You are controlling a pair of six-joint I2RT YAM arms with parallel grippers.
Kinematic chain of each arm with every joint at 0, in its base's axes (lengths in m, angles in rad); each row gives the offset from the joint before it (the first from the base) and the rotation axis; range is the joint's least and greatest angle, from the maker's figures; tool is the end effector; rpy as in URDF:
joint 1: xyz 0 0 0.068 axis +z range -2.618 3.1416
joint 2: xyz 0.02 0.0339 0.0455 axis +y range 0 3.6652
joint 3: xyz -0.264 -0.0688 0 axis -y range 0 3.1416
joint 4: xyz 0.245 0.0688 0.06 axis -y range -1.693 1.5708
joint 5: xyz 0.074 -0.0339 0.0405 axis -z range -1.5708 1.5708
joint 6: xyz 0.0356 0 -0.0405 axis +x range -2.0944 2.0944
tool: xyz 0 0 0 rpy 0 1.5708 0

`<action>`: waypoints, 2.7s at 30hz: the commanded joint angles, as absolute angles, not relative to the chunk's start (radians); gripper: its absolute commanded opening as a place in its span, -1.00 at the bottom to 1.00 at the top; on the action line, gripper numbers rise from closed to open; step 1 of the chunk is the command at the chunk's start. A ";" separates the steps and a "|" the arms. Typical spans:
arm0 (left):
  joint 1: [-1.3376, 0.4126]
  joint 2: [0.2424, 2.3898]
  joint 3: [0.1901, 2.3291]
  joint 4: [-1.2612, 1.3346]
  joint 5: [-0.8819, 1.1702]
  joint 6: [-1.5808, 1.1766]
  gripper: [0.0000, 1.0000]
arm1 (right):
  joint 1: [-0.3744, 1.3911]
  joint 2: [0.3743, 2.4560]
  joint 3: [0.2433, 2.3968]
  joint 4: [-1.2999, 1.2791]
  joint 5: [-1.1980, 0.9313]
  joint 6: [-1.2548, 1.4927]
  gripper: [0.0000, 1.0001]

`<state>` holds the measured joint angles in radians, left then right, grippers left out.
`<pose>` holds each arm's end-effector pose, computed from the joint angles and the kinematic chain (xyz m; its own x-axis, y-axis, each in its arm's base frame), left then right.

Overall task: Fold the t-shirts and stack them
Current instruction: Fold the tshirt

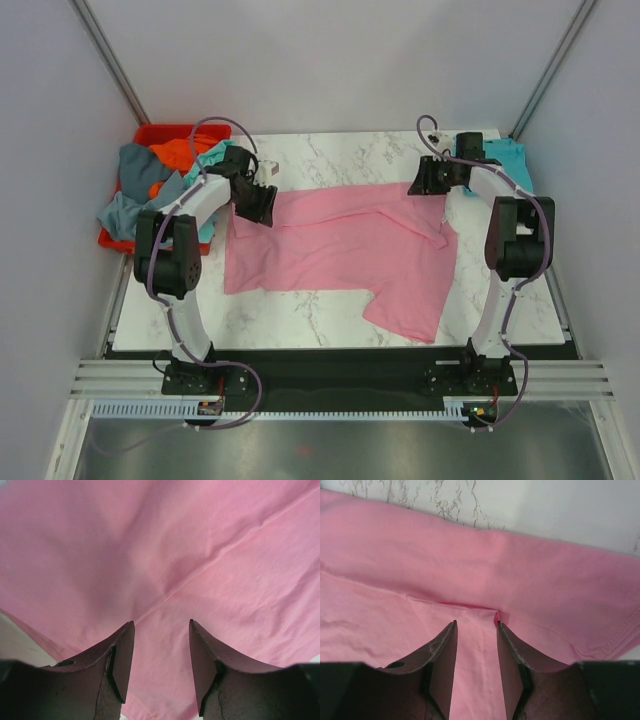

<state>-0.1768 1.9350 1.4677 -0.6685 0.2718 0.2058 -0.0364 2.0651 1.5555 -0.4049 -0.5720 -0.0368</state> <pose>0.3974 -0.0807 0.2052 -0.8165 0.3459 -0.4623 0.4573 0.8762 -0.1522 0.4522 0.0028 0.1964 -0.7802 -0.0025 -0.6255 -0.3284 0.8528 0.4061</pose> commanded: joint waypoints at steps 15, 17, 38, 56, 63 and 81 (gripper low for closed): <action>-0.161 1.993 1.434 -0.678 0.285 0.163 0.22 | -0.032 2.160 1.620 -0.459 -0.575 -0.081 -0.27; -0.160 1.997 1.437 -0.675 0.284 0.164 0.22 | -0.029 2.164 1.620 -0.456 -0.581 -0.083 -0.36; -0.138 1.976 1.430 -0.661 0.270 0.164 0.21 | -0.005 2.050 1.549 -0.485 -0.624 -0.083 -1.00; -0.092 1.968 1.477 -0.663 0.293 0.160 0.20 | 0.155 1.721 1.264 -0.480 -0.674 0.038 -0.41; -0.092 1.977 1.522 -0.675 0.249 0.163 0.20 | 0.057 1.839 1.405 -0.457 -0.589 0.047 -0.26; -0.089 2.167 1.703 -0.724 -0.103 0.267 0.38 | -0.140 2.279 1.829 -0.436 -0.480 0.029 -0.17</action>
